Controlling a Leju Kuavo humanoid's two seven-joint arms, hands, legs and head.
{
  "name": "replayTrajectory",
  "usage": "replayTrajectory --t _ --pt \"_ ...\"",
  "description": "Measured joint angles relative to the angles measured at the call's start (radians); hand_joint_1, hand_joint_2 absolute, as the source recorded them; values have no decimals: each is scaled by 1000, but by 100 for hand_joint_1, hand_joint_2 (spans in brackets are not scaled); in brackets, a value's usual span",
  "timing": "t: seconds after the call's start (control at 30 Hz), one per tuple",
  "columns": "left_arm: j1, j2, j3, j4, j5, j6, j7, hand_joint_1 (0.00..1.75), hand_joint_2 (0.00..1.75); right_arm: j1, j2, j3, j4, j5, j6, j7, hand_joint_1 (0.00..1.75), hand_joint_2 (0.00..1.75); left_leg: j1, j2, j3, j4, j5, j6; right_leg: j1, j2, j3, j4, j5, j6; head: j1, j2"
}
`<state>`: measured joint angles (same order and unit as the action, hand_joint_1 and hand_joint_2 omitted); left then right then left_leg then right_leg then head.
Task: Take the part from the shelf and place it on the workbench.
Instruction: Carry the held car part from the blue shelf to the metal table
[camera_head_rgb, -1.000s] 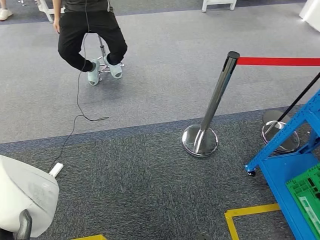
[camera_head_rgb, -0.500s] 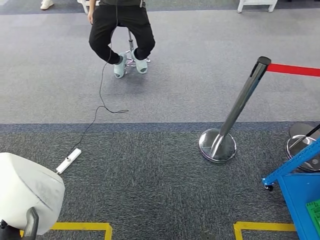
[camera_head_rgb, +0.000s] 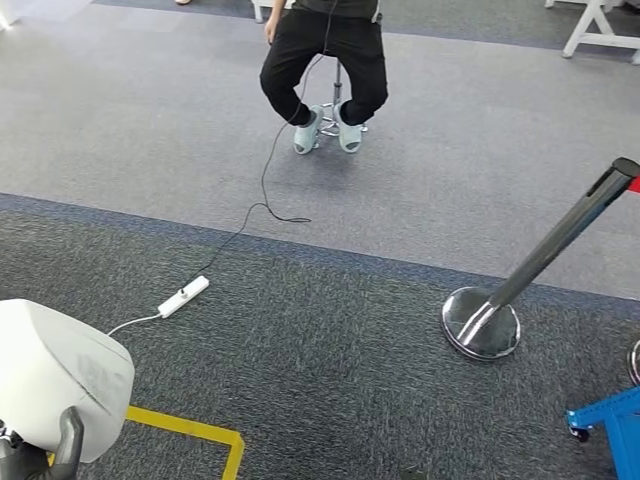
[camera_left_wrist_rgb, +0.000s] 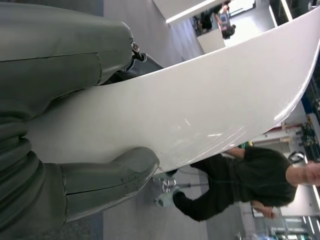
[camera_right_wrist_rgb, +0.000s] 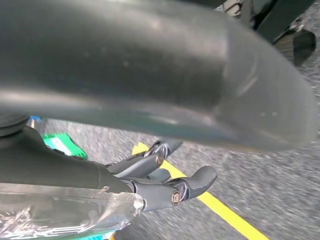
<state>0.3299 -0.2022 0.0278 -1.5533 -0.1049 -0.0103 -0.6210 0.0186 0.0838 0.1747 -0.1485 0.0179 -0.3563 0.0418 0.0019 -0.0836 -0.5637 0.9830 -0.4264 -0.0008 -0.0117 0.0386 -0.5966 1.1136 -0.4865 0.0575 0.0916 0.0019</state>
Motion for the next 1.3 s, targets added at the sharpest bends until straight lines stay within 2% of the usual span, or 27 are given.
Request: replayTrajectory --t 0.03,0.1,0.17,0.2,0.23,0.3,0.37,0.4,0.43,0.47,0.53,0.6,0.67,0.7,0.73,0.77,0.83,0.87,0.9,0.93,0.97,1.0,1.07,1.1,1.17,1.23,1.3 --pt "0 0 0 0 0 0 0 175 175 0 0 0 0 0 0 0 0 0 0 -9 -2 4 -1 -5 -5 25 19 -42 13 0 -1 0" --pt "-1 0 0 1 0 0 0 175 175 -1 0 0 0 0 0 0 0 0 0 -28 -11 8 0 -18 -9 54 35 -78 16 -5 -2 0" --pt "1 0 0 2 0 0 0 175 175 -3 -1 0 0 0 0 0 0 0 3 -47 -17 6 5 -31 -6 37 37 -81 17 -20 -2 0" --pt "2 0 0 2 0 0 0 175 175 -3 -1 -1 0 0 0 0 0 0 3 -39 -21 10 1 -36 -5 25 38 -84 19 -27 -3 0" --pt "2 0 0 2 0 0 0 175 175 -3 -1 -1 0 0 0 0 0 0 2 -18 -31 29 -13 -40 -5 12 40 -87 21 -33 -6 0" --pt "-2 0 0 3 0 0 0 175 175 -1 -1 -1 0 0 0 0 0 0 -1 42 -81 131 -72 -46 -2 -16 40 -90 22 -42 -10 0" --pt "-3 0 0 5 0 0 0 175 175 1 -2 -1 0 0 0 0 0 0 -1 65 -142 255 -123 -50 1 -45 39 -90 20 -47 -11 0" --pt "-2 0 0 6 0 0 0 175 175 1 -2 -1 0 0 0 0 0 0 -1 68 -155 280 -124 -51 3 -59 40 -90 19 -48 -11 0" --pt "-2 0 0 7 0 0 0 175 175 0 -3 -1 0 0 0 0 0 0 -1 70 -148 268 -106 -50 3 -73 41 -90 18 -48 -11 0" --pt "-2 0 0 8 0 0 0 175 175 -1 -3 -1 0 0 0 0 0 0 -2 76 -122 221 -75 -48 4 -85 43 -90 17 -47 -11 0" --pt "-3 0 0 8 0 0 0 175 175 -2 -3 -1 0 0 0 0 0 0 -6 117 -48 87 -19 -41 7 -106 48 -88 12 -42 -12 0" --pt "-5 0 0 8 -1 0 0 175 175 -2 -3 -1 0 0 0 0 0 0 -12 146 -10 15 -4 -30 13 -122 53 -89 7 -32 -9 0" --pt "-3 1 0 8 -1 0 0 175 175 -4 -3 -1 0 0 0 0 0 0 -13 130 -10 6 -4 -18 14 -140 60 -94 4 -22 -5 0" --pt "-2 1 0 8 -1 0 0 175 175 -5 -3 -1 0 0 0 0 0 0 -11 119 -9 3 -3 -12 13 -135 62 -90 -1 -16 -5 0" --pt "-1 0 0 8 -1 0 0 175 175 -6 -3 -1 0 0 0 0 0 0 -8 109 -8 0 0 -6 11 -118 56 -75 -13 -10 -4 0" --pt "-1 0 0 8 -1 0 0 175 175 -5 -3 -1 0 0 0 0 0 0 -5 99 -7 -2 3 -1 9 -93 40 -37 -35 -4 -2 0" --pt "-3 -1 -1 8 -1 0 0 175 175 -3 -3 -1 0 0 0 0 0 0 -2 80 -8 -2 5 4 8 -51 -24 92 -96 2 2 0" --pt "-3 -1 -1 8 -1 0 0 175 175 -2 -3 -1 0 0 0 0 0 0 -2 69 -8 -2 5 5 8 -45 -57 155 -118 3 3 0" --pt "-2 -1 -1 9 -1 0 0 175 175 -1 -3 -1 0 0 0 0 0 0 -2 58 -8 -2 5 5 8 -43 -79 191 -123 3 3 0" --pt "-2 -1 -1 9 -1 0 0 175 175 0 -3 -1 0 0 0 0 0 0 -2 45 -7 -1 5 5 7 -42 -83 188 -107 2 3 0" --pt "-2 -1 -1 10 -1 0 0 175 175 0 -3 -1 0 0 0 0 0 0 -1 34 -5 -1 5 4 6 -40 -67 145 -74 2 3 0" --pt "-2 -1 -1 10 -1 0 0 175 175 0 -4 -1 0 0 0 0 0 0 1 22 -5 0 4 1 3 -30 -36 75 -34 3 3 0" --pt "-2 -1 -1 10 -1 0 0 175 175 0 -4 -1 0 0 0 1 0 0 0 2 -8 7 2 -10 -3 0 20 -49 14 0 3 0" --pt "-2 -1 0 10 -1 0 0 175 175 -1 -4 -1 0 0 0 1 0 0 -1 -5 -10 8 2 -17 -4 10 33 -77 21 -4 2 0" --pt "-1 -1 0 10 -1 0 0 175 175 -3 -4 -1 0 0 0 1 0 0 1 -18 -15 5 6 -28 -1 4 36 -84 22 -19 1 0" --pt "0 -1 0 10 -1 0 0 175 175 -3 -5 -1 0 0 0 1 0 0 2 1 -22 17 -4 -38 0 -12 36 -87 26 -33 -1 0" --pt "-2 -1 0 10 -2 0 0 175 175 -1 -5 -2 0 0 0 1 0 0 0 46 -61 100 -57 -45 0 -29 35 -89 27 -44 -4 0"
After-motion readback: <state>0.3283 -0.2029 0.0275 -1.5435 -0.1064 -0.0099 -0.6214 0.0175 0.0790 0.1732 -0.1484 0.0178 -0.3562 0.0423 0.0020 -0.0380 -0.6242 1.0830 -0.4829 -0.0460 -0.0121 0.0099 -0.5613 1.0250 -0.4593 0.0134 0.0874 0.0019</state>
